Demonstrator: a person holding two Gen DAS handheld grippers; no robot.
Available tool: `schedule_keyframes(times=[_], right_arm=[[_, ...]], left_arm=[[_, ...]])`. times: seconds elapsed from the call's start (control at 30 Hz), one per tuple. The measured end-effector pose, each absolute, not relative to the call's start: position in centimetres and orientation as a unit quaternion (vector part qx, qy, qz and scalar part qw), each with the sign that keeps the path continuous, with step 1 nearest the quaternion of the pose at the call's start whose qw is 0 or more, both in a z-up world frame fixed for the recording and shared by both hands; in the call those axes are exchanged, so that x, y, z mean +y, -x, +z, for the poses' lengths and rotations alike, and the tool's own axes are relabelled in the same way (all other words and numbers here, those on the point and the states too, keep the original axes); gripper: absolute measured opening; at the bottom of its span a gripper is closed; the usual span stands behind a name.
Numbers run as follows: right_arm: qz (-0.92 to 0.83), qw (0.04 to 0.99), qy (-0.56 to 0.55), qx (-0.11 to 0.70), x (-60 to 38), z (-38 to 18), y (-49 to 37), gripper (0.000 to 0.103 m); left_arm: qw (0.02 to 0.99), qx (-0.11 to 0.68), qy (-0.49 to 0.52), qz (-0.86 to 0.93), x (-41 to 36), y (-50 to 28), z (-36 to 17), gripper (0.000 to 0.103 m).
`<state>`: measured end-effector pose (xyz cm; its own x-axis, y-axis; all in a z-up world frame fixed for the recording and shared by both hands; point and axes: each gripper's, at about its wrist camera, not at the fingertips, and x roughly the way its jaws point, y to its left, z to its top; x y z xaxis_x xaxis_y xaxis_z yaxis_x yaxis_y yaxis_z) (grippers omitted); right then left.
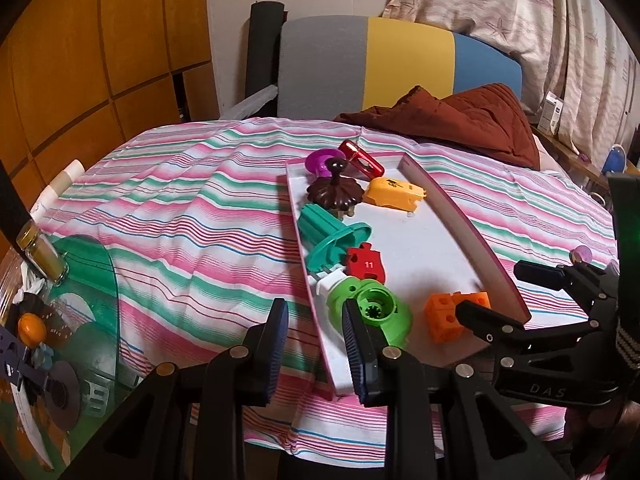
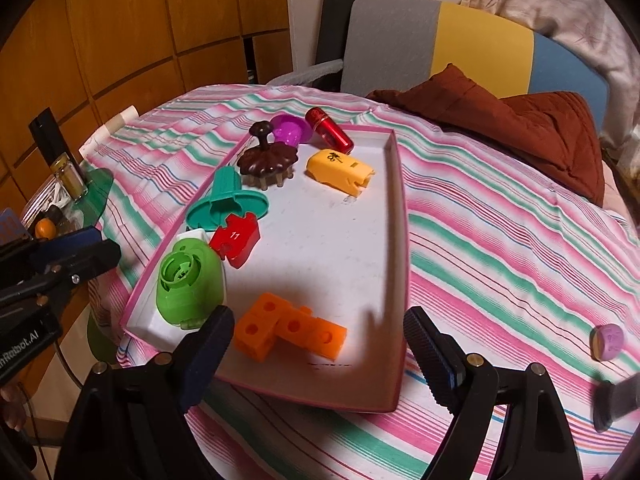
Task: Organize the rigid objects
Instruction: 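Move the right tool back toward the dark cup while the left tool approaches the purple egg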
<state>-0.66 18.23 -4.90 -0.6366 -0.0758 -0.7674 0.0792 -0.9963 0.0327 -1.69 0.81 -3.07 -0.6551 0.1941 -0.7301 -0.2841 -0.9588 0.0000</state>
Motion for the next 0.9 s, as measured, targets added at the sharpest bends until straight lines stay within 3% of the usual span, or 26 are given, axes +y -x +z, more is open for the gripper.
schedule_keyframes(times=[0.27, 0.33, 0.6, 0.9], right_arm=[[-0.912, 0.026, -0.410, 0.006, 20.0, -3.9, 0.2, 0.088], [-0.915, 0.015, -0.403, 0.006, 21.0, -3.3, 0.1, 0.094], [-0.924, -0.022, -0.382, -0.015, 25.2, -1.6, -0.7, 0.102], [-0.923, -0.048, -0.378, -0.053, 30.5, 0.0, -1.8, 0.102]], left_arm=[[0.147, 0.073, 0.383, 0.909, 2.5, 1.7, -2.3, 0.027], [0.153, 0.075, 0.380, 0.909, 3.2, 1.7, -2.0, 0.027], [0.177, 0.087, 0.381, 0.903, 5.6, 1.5, -1.9, 0.027], [0.201, 0.106, 0.382, 0.896, 7.8, 1.1, -2.0, 0.027]])
